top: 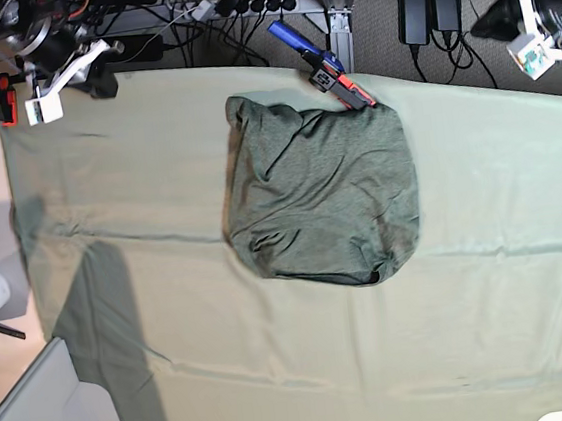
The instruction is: Fold the T-shirt properly
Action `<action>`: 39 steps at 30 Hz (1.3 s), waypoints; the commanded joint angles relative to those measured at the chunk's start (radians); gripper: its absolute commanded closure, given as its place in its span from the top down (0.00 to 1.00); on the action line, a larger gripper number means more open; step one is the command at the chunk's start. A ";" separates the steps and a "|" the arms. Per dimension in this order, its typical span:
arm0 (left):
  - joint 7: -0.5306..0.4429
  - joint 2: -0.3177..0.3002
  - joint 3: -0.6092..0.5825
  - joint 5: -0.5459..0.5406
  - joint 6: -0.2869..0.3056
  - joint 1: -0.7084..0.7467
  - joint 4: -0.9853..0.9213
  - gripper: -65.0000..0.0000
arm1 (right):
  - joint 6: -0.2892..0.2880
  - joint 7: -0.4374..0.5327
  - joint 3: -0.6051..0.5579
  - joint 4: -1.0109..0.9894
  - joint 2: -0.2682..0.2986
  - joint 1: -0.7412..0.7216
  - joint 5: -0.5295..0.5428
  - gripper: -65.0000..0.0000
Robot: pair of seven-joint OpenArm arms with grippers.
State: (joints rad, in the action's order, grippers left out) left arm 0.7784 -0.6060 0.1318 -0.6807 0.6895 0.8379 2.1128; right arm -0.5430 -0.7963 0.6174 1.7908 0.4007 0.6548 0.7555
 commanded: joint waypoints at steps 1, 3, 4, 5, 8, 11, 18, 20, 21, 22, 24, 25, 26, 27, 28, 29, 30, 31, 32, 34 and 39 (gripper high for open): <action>-0.011 0.003 0.007 0.008 0.009 0.035 0.009 0.00 | -0.007 0.013 0.009 0.010 0.017 0.035 0.016 0.00; -0.011 0.026 0.007 0.043 0.009 0.082 -0.010 0.00 | -0.007 0.014 0.008 -0.003 0.017 0.090 0.016 0.00; -0.011 0.037 0.007 0.059 0.009 0.101 -0.027 0.00 | -0.007 0.014 0.008 -0.013 0.017 0.115 0.016 0.00; -0.011 0.050 0.007 0.077 0.009 0.116 -0.050 0.00 | -0.007 0.014 0.008 -0.026 0.017 0.138 0.016 0.00; -0.011 0.087 0.007 0.120 0.009 0.129 -0.162 0.00 | -0.006 0.015 0.003 -0.080 0.017 0.183 0.016 0.00; -0.019 0.117 0.006 0.148 0.009 0.105 -0.329 0.00 | -0.006 0.019 -0.024 -0.174 0.017 0.190 0.015 0.00; -0.018 0.132 -0.089 0.285 -0.164 -0.053 -0.796 0.00 | 0.001 0.040 -0.209 -0.494 0.017 0.116 -0.073 0.00; -0.018 0.133 -0.152 0.311 -0.210 -0.114 -0.923 0.00 | 0.009 0.041 -0.284 -0.595 0.017 0.068 -0.108 0.00; -0.016 0.137 -0.188 0.322 -0.220 -0.146 -0.983 0.00 | 0.009 0.043 -0.323 -0.644 0.017 0.040 -0.118 0.00; -0.012 0.145 -0.224 0.344 -0.235 -0.181 -1.040 0.00 | 0.009 0.045 -0.363 -0.691 0.017 0.010 -0.127 0.00; -0.007 0.170 -0.292 0.388 -0.261 -0.253 -1.150 0.00 | 0.010 0.045 -0.443 -0.777 0.017 -0.056 -0.140 0.00; -0.007 0.185 -0.324 0.406 -0.264 -0.290 -1.202 0.00 | 0.015 0.045 -0.483 -0.814 0.017 -0.090 -0.148 0.00; -0.007 0.202 -0.354 0.417 -0.270 -0.329 -1.254 0.00 | 0.016 0.045 -0.520 -0.848 0.017 -0.125 -0.156 0.00; -0.007 0.220 -0.382 0.429 -0.283 -0.369 -1.304 0.00 | 0.016 0.044 -0.554 -0.879 0.017 -0.161 -0.166 0.00; -0.008 0.238 -0.407 0.436 -0.299 -0.410 -1.353 0.00 | 0.016 0.043 -0.584 -0.905 0.017 -0.195 -0.169 0.00; -0.012 0.255 -0.429 0.437 -0.309 -0.451 -1.398 0.00 | 0.016 0.043 -0.610 -0.930 0.017 -0.226 -0.173 0.00; -0.020 0.272 -0.448 0.439 -0.313 -0.492 -1.440 0.00 | 0.016 0.043 -0.631 -0.953 0.017 -0.256 -0.173 0.00; -0.028 0.286 -0.465 0.438 -0.312 -0.533 -1.476 0.00 | 0.016 0.045 -0.649 -0.973 0.016 -0.285 -0.175 0.00; -0.031 0.301 -0.478 0.438 -0.312 -0.571 -1.507 0.00 | 0.016 0.045 -0.663 -0.991 0.015 -0.312 -0.176 0.00; -0.052 0.322 -0.500 0.438 -0.312 -0.635 -1.547 0.00 | 0.016 0.044 -0.676 -1.019 0.008 -0.359 -0.176 0.00; -0.088 0.341 -0.563 0.418 -0.312 -0.737 -1.555 0.00 | 0.015 0.047 -0.676 -1.024 -0.015 -0.444 -0.230 0.00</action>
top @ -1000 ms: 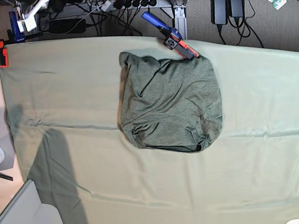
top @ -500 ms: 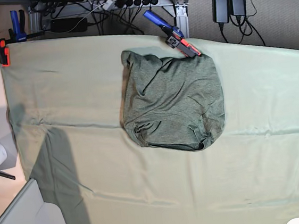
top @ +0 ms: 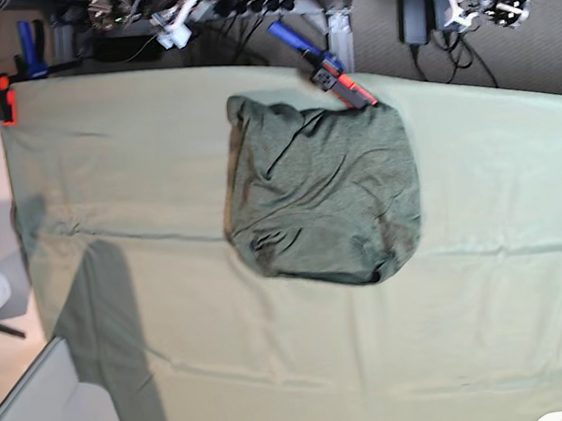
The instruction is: Fold the T-shirt properly
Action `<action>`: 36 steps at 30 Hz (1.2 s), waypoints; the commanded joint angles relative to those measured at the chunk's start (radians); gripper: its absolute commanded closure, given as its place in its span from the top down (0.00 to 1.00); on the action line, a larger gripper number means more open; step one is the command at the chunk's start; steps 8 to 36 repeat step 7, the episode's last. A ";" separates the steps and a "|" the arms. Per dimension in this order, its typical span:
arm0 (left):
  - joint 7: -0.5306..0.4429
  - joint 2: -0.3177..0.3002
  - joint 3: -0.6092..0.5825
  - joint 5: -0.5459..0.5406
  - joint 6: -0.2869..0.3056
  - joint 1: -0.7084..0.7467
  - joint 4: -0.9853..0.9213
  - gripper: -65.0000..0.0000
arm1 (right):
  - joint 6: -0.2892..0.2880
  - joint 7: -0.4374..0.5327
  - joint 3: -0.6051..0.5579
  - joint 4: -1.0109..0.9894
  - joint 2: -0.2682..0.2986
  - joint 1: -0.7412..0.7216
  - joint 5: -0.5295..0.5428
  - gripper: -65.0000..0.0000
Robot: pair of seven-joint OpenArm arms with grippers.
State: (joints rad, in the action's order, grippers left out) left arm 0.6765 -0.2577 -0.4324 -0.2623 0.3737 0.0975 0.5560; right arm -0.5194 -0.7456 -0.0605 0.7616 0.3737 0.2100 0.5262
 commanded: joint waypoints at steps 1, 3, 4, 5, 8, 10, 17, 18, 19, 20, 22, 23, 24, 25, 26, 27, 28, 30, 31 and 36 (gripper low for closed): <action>0.022 -0.009 -0.010 -0.018 0.004 -0.006 0.002 0.00 | -0.009 -0.013 0.002 0.006 0.010 -0.011 -0.007 0.00; 0.022 -0.009 -0.024 -0.045 0.004 -0.015 0.002 0.00 | -0.011 -0.025 0.002 0.010 0.008 -0.023 -0.005 0.00; 0.016 -0.009 -0.025 -0.059 0.004 -0.014 0.002 0.00 | -0.010 -0.024 0.002 0.013 0.008 -0.024 -0.002 0.00; 0.002 -0.009 -0.025 -0.072 0.004 -0.015 0.002 0.00 | -0.011 -0.020 0.002 0.013 0.007 -0.024 -0.003 0.00; -0.035 -0.009 -0.025 -0.091 0.004 -0.013 0.002 0.00 | -0.010 0.005 0.002 0.013 0.005 -0.024 -0.001 0.00; -0.035 -0.009 -0.025 -0.091 0.004 -0.013 0.002 0.00 | -0.010 0.005 0.002 0.013 0.005 -0.024 -0.001 0.00; -0.035 -0.009 -0.025 -0.091 0.004 -0.013 0.002 0.00 | -0.010 0.005 0.002 0.013 0.005 -0.024 -0.001 0.00; -0.035 -0.009 -0.025 -0.091 0.004 -0.013 0.002 0.00 | -0.010 0.005 0.002 0.013 0.005 -0.024 -0.001 0.00; -0.035 -0.009 -0.025 -0.091 0.004 -0.013 0.002 0.00 | -0.010 0.005 0.002 0.013 0.005 -0.024 -0.001 0.00; -0.035 -0.009 -0.025 -0.091 0.004 -0.013 0.002 0.00 | -0.010 0.005 0.002 0.013 0.005 -0.024 -0.001 0.00; -0.035 -0.009 -0.025 -0.091 0.004 -0.013 0.002 0.00 | -0.010 0.005 0.002 0.013 0.005 -0.024 -0.001 0.00; -0.035 -0.009 -0.025 -0.091 0.004 -0.013 0.002 0.00 | -0.010 0.005 0.002 0.013 0.005 -0.024 -0.001 0.00; -0.035 -0.009 -0.025 -0.091 0.004 -0.013 0.002 0.00 | -0.010 0.005 0.002 0.013 0.005 -0.024 -0.001 0.00; -0.035 -0.009 -0.025 -0.091 0.004 -0.013 0.002 0.00 | -0.010 0.005 0.002 0.013 0.005 -0.024 -0.001 0.00; -0.035 -0.009 -0.025 -0.091 0.004 -0.013 0.002 0.00 | -0.010 0.005 0.002 0.013 0.005 -0.024 -0.001 0.00; -0.035 -0.009 -0.025 -0.091 0.004 -0.013 0.002 0.00 | -0.010 0.005 0.002 0.013 0.005 -0.024 -0.001 0.00; -0.035 -0.009 -0.025 -0.091 0.004 -0.013 0.002 0.00 | -0.010 0.005 0.002 0.013 0.005 -0.024 -0.001 0.00; -0.035 -0.009 -0.025 -0.091 0.004 -0.013 0.002 0.00 | -0.010 0.005 0.002 0.013 0.005 -0.024 -0.001 0.00; -0.035 -0.009 -0.025 -0.091 0.004 -0.013 0.002 0.00 | -0.010 0.005 0.002 0.013 0.005 -0.024 -0.001 0.00; -0.035 -0.009 -0.025 -0.091 0.004 -0.013 0.002 0.00 | -0.010 0.005 0.002 0.013 0.005 -0.024 -0.001 0.00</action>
